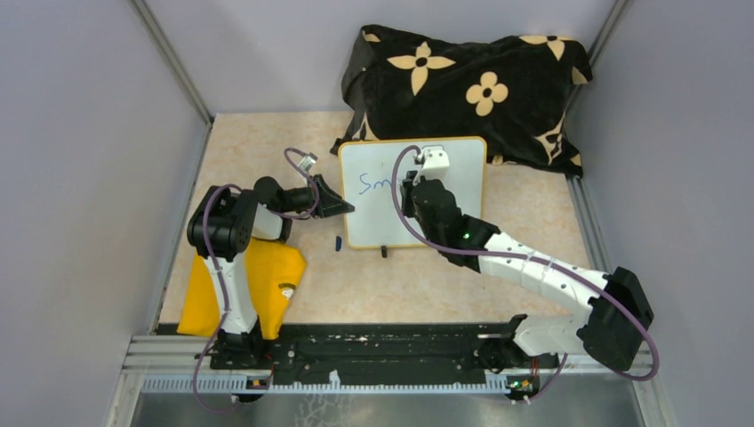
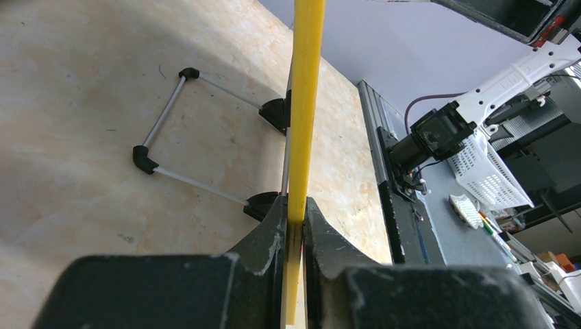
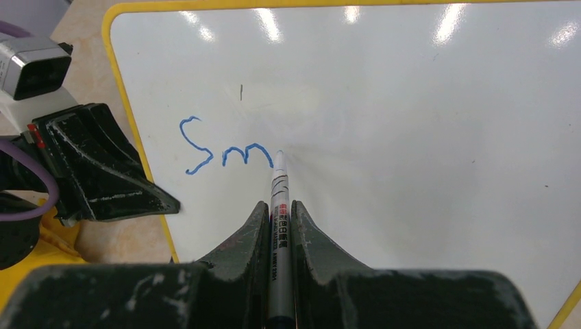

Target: Write a sentence on the whiteboard

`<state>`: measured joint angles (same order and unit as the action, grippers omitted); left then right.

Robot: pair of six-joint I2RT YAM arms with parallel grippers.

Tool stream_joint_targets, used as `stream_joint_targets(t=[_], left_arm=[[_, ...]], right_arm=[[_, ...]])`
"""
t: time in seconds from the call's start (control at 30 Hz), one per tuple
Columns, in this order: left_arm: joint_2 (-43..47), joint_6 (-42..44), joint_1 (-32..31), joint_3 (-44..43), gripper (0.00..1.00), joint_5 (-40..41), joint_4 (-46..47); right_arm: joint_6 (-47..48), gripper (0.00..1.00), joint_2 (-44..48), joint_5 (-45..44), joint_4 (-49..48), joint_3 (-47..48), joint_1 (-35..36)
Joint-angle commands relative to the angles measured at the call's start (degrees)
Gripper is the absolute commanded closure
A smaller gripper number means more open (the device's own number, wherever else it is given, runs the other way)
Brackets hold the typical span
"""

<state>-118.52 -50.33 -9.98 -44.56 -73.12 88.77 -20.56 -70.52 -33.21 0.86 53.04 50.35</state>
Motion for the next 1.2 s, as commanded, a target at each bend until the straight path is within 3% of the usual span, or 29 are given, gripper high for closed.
stream_joint_targets(t=[0.0, 1.17], left_arm=[[-1.89, -0.39, -0.57, -0.37, 1.0, -0.31, 13.88], [-2.02, -0.56, -0.57, -0.36, 1.0, -0.22, 13.84]], right_arm=[[1.19, 1.0, 0.54, -0.57, -4.07, 3.36, -0.45], [-1.4, 1.0, -0.83, -0.44, -1.44, -1.23, -1.93]])
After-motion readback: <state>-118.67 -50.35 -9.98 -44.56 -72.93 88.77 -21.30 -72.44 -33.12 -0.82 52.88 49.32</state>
